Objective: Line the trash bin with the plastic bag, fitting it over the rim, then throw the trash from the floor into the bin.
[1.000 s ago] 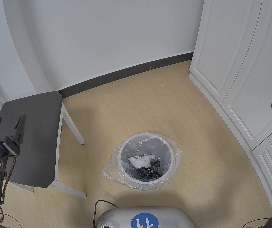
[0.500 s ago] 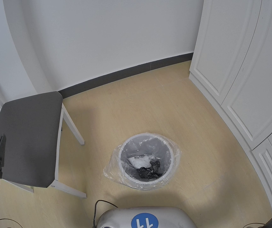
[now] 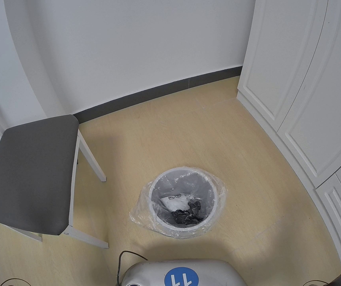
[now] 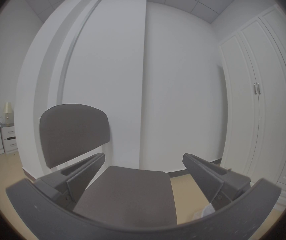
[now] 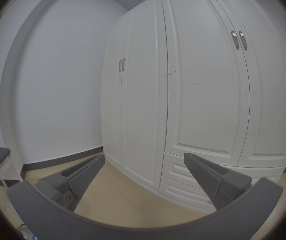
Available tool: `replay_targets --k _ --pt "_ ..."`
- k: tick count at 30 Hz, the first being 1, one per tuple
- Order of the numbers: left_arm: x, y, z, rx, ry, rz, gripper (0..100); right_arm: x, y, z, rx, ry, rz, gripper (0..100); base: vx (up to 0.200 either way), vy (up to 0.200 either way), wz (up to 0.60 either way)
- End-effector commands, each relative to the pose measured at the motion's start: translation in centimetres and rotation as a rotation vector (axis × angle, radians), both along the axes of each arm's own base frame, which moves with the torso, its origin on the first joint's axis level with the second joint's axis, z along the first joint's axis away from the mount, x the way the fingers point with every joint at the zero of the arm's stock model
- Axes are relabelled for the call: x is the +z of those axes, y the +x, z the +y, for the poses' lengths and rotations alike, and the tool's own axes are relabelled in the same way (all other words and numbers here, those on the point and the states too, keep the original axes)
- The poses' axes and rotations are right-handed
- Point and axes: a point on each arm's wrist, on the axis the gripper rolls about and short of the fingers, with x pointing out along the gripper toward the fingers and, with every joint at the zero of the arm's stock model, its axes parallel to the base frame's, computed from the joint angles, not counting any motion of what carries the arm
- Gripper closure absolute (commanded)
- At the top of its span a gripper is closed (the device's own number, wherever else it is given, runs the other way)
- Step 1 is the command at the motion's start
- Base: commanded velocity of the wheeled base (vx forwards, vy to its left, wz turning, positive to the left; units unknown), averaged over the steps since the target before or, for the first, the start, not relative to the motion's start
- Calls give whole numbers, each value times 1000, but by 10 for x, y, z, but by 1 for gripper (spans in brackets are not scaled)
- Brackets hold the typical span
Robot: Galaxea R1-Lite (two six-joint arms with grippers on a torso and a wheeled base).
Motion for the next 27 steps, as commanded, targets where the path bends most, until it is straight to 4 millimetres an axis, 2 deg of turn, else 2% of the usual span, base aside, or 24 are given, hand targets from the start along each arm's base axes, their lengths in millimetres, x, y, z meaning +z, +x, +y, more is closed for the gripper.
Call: replay_targets --k 1,5,13,16,18,19,20,25,27 --pt "-14 -29 4 14 -38 -80 0 -9 -8 1 15 11 -54 0 0 0 0" --pt "-26 -35 3 31 -48 -49 0 -10 -8 1 15 11 -53 0 0 0 0" --pt "-35 -39 0 65 -94 -73 0 -8 -8 1 17 4 -64 0 0 0 0" --pt "-52 -38 -1 60 -79 -60 0 -8 -8 1 35 -27 -53 0 0 0 0" --pt "-54 -37 -1 56 -76 -59 0 -8 -8 1 36 -28 -52 0 0 0 0" --pt "-71 -29 -2 54 -55 -9 0 -7 -8 2 44 -42 -59 0 0 0 0" --pt "-79 -25 -2 59 -42 8 0 -6 -9 2 52 -56 -65 0 0 0 0" --pt "-82 -24 -3 33 -21 42 0 -5 -9 3 94 -87 -69 0 0 0 0" --pt "-90 -21 -4 -1 -3 119 0 -5 -8 3 95 -102 -61 0 0 0 0"
